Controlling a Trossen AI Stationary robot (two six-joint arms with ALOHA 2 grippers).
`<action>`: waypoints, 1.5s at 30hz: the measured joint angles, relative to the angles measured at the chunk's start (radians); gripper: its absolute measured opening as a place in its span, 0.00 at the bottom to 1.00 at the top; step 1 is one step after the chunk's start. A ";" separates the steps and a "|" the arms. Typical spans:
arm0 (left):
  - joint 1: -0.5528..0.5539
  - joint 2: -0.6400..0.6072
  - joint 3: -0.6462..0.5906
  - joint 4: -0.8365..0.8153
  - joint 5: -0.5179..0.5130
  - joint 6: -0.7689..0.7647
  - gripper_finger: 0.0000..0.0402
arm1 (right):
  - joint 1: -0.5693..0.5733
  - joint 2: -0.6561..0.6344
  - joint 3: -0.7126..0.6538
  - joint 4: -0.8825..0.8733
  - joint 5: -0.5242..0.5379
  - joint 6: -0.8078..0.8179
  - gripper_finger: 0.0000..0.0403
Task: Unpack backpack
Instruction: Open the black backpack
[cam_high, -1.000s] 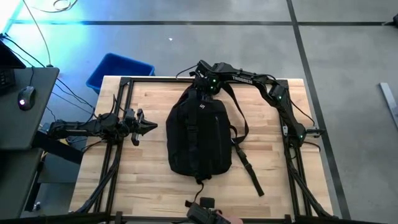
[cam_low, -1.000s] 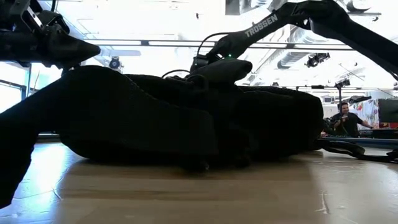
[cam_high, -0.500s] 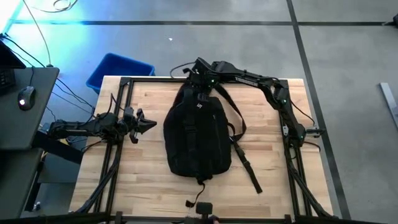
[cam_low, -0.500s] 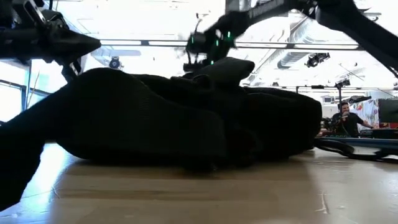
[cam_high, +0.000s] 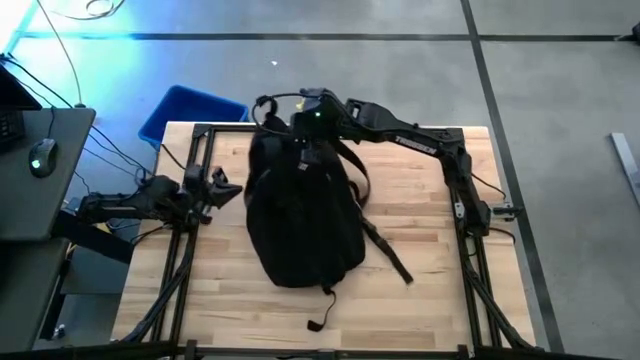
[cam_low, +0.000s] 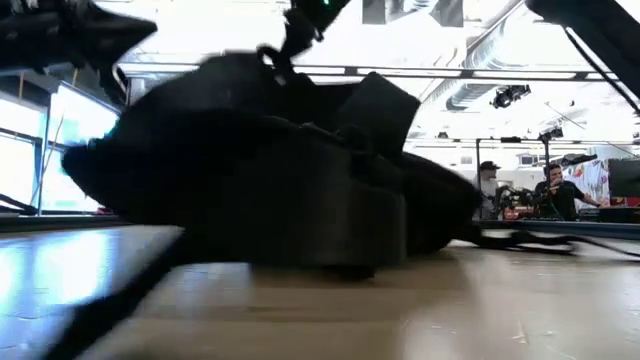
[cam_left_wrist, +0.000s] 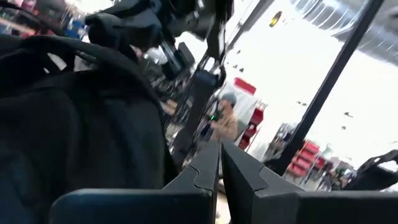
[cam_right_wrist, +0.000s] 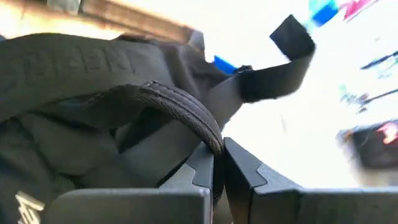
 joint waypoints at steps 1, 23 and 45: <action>0.000 0.000 0.022 0.000 0.001 0.006 0.00 | 0.008 -0.009 0.011 0.022 -0.009 -0.008 0.00; 0.000 0.002 0.512 -0.069 0.055 0.147 0.00 | 0.160 -0.060 0.018 0.708 -0.164 0.057 0.00; 0.000 0.377 0.507 -0.162 0.099 0.270 0.12 | 0.161 -0.194 0.018 0.121 -0.180 0.365 0.00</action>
